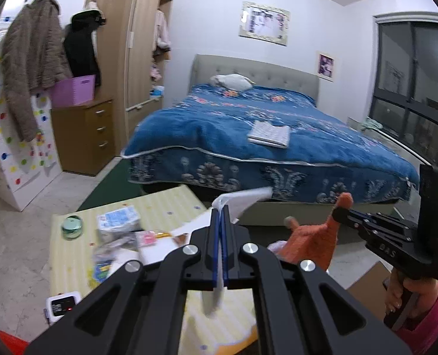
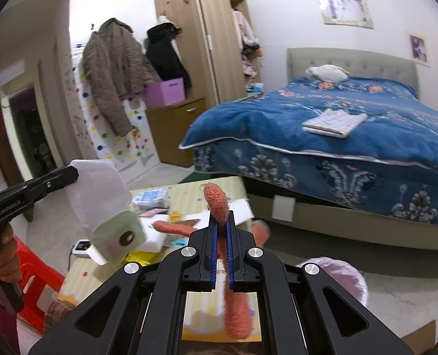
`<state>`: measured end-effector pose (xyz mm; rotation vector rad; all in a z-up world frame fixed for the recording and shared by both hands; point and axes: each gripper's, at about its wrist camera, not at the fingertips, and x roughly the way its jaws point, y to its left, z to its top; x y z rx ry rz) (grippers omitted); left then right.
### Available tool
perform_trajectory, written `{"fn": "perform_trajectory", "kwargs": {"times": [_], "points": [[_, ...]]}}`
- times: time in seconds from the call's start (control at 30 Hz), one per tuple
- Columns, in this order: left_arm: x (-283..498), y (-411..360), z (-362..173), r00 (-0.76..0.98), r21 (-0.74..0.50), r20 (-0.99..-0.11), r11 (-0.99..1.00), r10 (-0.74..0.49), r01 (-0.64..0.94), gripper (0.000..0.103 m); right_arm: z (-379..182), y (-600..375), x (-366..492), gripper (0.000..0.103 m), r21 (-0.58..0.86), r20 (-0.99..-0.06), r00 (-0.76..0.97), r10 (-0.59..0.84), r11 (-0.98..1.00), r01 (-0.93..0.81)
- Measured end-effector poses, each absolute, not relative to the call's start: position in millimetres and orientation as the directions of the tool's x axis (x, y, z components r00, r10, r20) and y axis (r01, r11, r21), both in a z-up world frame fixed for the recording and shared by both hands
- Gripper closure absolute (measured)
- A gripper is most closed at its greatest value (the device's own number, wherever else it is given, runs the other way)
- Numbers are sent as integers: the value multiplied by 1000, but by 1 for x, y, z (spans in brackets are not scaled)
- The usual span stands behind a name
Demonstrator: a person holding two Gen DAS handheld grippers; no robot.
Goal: Collect trash
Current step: 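Carry the glove with the right tool while the left tool grasps a white paper, then drop the glove and paper into the pink wastebasket with both tools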
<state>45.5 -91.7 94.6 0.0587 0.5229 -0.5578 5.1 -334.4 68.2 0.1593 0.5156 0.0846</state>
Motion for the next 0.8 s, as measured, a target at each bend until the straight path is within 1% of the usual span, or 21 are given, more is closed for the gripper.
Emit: {"fn": "perform_trajectory", "kwargs": {"times": [0.27, 0.47, 0.63, 0.8], "points": [[48, -166, 60, 619, -97, -542, 774, -568, 625, 103, 52, -377, -5, 98, 149, -533, 846, 8, 985, 85], [53, -216, 40, 559, -117, -547, 718, -624, 687, 103, 32, -413, -12, 98, 132, -579, 813, -68, 976, 175], [63, -262, 18, 528, -113, -572, 699, -627, 707, 103, 5, -446, -6, 98, 134, -629, 770, -108, 960, 245], [76, -301, -11, 484, -130, -610, 682, -628, 720, 103, -25, -469, 8, 98, 153, -676, 728, -109, 947, 284]]}}
